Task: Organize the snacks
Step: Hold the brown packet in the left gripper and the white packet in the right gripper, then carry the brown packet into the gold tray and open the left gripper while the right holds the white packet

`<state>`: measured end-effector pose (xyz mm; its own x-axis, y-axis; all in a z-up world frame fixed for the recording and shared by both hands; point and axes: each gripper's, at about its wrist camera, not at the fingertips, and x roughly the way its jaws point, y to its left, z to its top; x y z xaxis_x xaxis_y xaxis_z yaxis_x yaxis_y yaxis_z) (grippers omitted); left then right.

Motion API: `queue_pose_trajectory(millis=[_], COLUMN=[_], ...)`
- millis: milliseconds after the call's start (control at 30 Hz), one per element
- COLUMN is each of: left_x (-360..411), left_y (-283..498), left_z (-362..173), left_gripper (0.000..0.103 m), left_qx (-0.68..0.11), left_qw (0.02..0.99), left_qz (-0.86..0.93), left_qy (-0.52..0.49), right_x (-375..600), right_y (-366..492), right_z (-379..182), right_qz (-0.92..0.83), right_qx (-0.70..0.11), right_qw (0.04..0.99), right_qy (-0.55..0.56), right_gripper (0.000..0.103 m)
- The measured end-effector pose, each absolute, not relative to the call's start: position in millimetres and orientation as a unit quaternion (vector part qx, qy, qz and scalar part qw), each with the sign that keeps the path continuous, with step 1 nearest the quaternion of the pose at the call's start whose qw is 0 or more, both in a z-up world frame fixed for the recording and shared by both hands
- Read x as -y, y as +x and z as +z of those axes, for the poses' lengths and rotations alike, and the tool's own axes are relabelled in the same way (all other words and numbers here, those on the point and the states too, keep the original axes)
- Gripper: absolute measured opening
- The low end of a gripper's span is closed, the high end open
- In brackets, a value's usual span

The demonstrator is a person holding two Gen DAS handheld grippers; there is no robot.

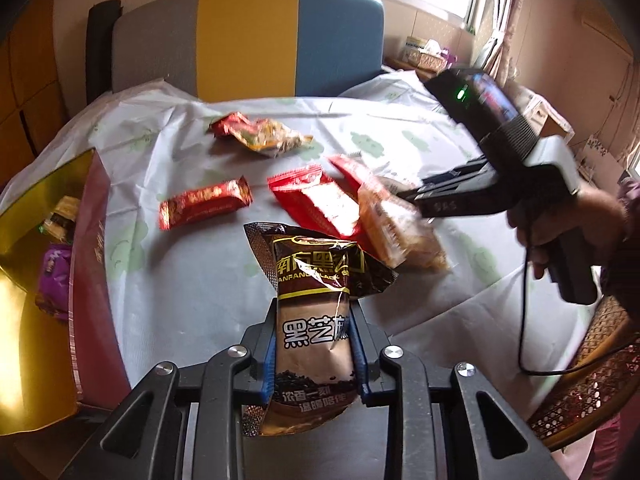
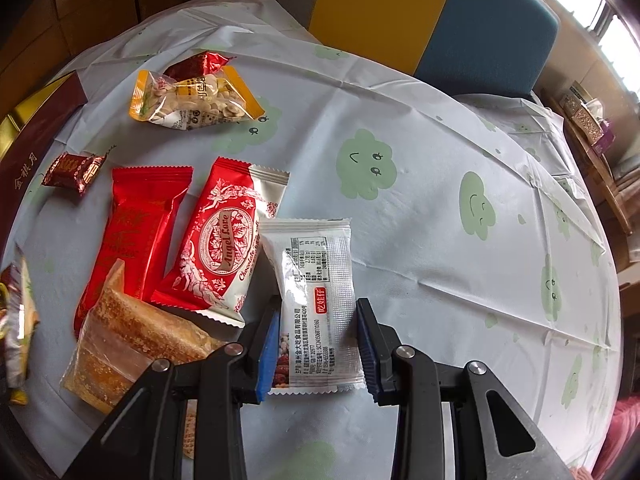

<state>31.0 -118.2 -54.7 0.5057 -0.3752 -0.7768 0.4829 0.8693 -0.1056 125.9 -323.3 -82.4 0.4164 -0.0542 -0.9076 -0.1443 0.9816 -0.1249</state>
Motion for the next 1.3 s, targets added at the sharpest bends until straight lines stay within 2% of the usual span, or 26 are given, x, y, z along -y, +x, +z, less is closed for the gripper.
queue_pose_trajectory(millis=[267, 633, 1000, 1300], left_x=[96.6, 27.1, -82.9, -118.5], left_y=[29.8, 43.2, 62.6, 73.3], left_z=[-14.4, 23.8, 12.9, -13.6], left_gripper=[0.03, 0.03, 0.03, 0.03], left_qx=[-0.401, -0.377, -0.408, -0.447], left_qw=[0.882, 0.907, 0.899, 0.872], left_qz=[-0.244, -0.185, -0.069, -0.026], left_qy=[0.025, -0.034, -0.142, -0.2], right_x=[322.6, 322.1, 320.8, 321.9], right_y=[124.9, 123.6, 123.7, 124.1], right_z=[-80.8, -80.9, -80.7, -80.6], right_qz=[0.028, 0.028, 0.03, 0.03], right_qx=[-0.536, -0.533, -0.532, -0.531], right_qw=[0.837, 0.839, 0.838, 0.838], right_qy=[-0.102, -0.107, -0.118, -0.118], right_gripper=[0.035, 0.035, 0.035, 0.035])
